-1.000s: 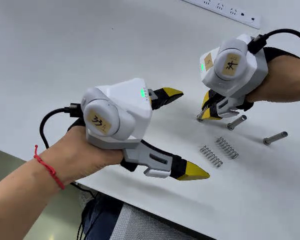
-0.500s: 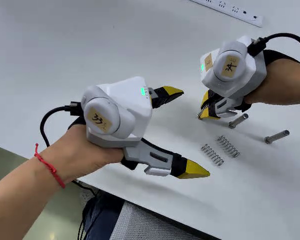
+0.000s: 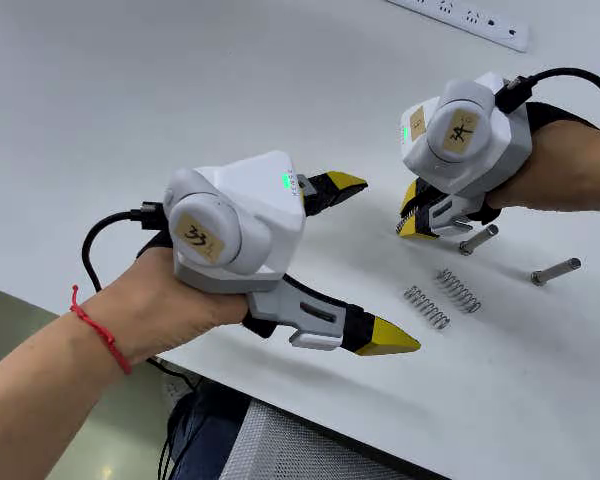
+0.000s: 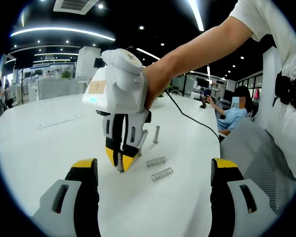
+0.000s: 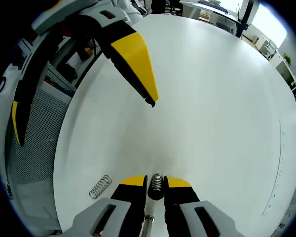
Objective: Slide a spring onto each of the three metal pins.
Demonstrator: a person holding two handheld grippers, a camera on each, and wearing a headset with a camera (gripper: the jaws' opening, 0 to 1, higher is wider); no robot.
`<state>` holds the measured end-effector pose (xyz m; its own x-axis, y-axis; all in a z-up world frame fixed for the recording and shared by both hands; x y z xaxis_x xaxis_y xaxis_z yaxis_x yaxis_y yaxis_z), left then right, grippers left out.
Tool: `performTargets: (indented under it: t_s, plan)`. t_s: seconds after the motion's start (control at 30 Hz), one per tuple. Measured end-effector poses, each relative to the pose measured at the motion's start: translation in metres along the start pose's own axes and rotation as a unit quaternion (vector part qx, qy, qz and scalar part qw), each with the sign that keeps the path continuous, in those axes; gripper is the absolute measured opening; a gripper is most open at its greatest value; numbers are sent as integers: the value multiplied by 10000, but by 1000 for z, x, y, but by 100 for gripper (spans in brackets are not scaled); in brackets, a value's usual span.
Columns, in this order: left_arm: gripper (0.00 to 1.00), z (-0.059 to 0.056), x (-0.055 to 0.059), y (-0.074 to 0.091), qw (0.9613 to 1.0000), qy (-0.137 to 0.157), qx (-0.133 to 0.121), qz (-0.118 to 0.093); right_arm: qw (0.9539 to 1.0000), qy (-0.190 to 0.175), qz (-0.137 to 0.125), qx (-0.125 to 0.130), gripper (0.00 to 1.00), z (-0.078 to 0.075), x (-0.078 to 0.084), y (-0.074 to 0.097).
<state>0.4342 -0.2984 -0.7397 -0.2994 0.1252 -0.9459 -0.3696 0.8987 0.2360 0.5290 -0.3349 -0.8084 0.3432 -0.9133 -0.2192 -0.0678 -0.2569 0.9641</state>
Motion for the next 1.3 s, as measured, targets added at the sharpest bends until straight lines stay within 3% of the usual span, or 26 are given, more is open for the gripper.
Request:
performTargets:
  t_s: [0.5,0.77,1.1,1.3]
  plan:
    - [94,-3,-4,2,10000,-31,-2,81,9992,-243,-268,145,20,0,-6,12]
    - [94,-4,-7,4,9998,-64,-16,174,9963,-530,-592,315,29,-2,-8,37]
    - [94,-8,-11,4,9993,-107,-31,358,9844,-1089,-1225,641,39,-1,0,73]
    - [94,-9,-16,2,9986,-190,0,496,9717,-1430,-1664,876,49,0,20,93]
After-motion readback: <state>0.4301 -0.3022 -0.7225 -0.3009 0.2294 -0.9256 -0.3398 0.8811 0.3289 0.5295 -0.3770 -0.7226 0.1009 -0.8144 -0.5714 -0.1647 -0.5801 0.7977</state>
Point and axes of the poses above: the centre of the closed fingertips' face, and the gripper's own axes: y roughly backward along the fingers, z roughly to its left, x roughly out of its underside, the point moved 4 cm from there along y, roughly backward along the fingers, and after that the axes turned 12 degrees about x, right-handed, at the moved point
